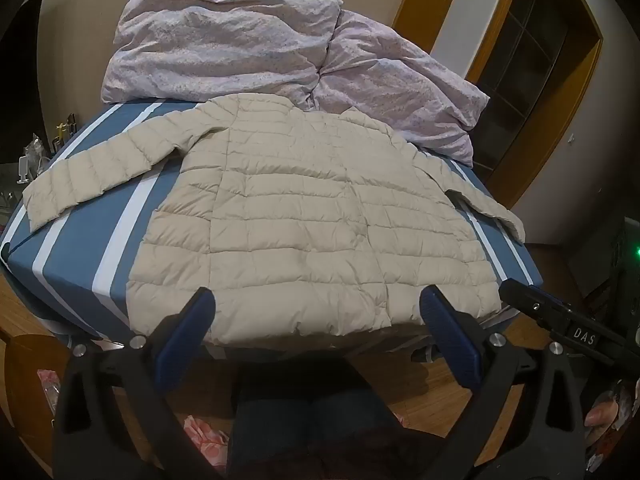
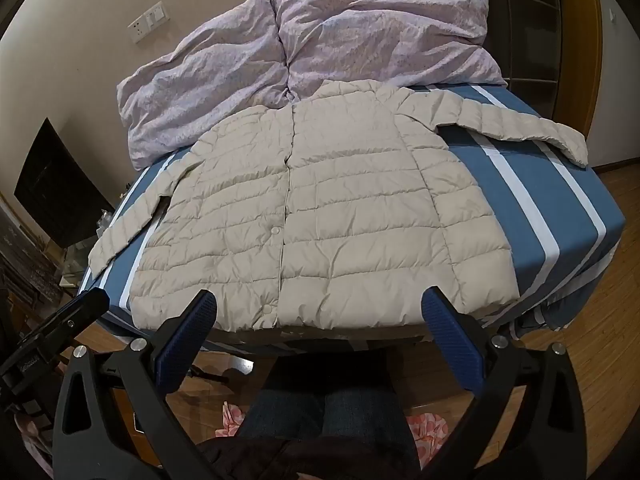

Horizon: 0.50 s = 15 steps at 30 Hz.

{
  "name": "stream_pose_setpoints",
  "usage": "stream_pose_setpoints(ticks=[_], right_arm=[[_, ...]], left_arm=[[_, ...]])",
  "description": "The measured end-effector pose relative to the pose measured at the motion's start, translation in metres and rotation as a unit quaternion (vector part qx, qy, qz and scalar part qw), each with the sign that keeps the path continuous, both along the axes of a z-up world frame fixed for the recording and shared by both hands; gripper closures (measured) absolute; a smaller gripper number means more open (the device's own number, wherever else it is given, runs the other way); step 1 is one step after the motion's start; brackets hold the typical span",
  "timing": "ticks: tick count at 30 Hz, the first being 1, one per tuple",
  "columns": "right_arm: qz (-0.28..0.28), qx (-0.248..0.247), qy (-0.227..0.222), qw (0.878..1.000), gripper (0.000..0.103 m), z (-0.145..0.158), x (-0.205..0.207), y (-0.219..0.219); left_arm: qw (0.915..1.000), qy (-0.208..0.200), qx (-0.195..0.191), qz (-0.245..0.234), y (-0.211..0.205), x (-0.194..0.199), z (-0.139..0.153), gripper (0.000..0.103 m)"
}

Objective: Fold large clothes

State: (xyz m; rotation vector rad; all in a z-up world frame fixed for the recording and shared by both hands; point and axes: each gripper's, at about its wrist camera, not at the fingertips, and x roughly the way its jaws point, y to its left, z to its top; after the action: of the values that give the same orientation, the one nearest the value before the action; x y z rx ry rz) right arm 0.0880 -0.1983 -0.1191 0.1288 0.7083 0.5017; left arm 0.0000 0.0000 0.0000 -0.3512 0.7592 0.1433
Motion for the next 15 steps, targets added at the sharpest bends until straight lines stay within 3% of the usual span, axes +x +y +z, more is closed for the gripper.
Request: stream_pose_setpoints(ticks=[15], right_arm=[[0.000, 0.000, 0.000, 1.000, 0.001, 0.0003, -0.0001, 0.0004]], left_arm=[[1.0000, -0.001, 0.001, 0.000, 0.0000, -0.0001, 0.0001, 0.002]])
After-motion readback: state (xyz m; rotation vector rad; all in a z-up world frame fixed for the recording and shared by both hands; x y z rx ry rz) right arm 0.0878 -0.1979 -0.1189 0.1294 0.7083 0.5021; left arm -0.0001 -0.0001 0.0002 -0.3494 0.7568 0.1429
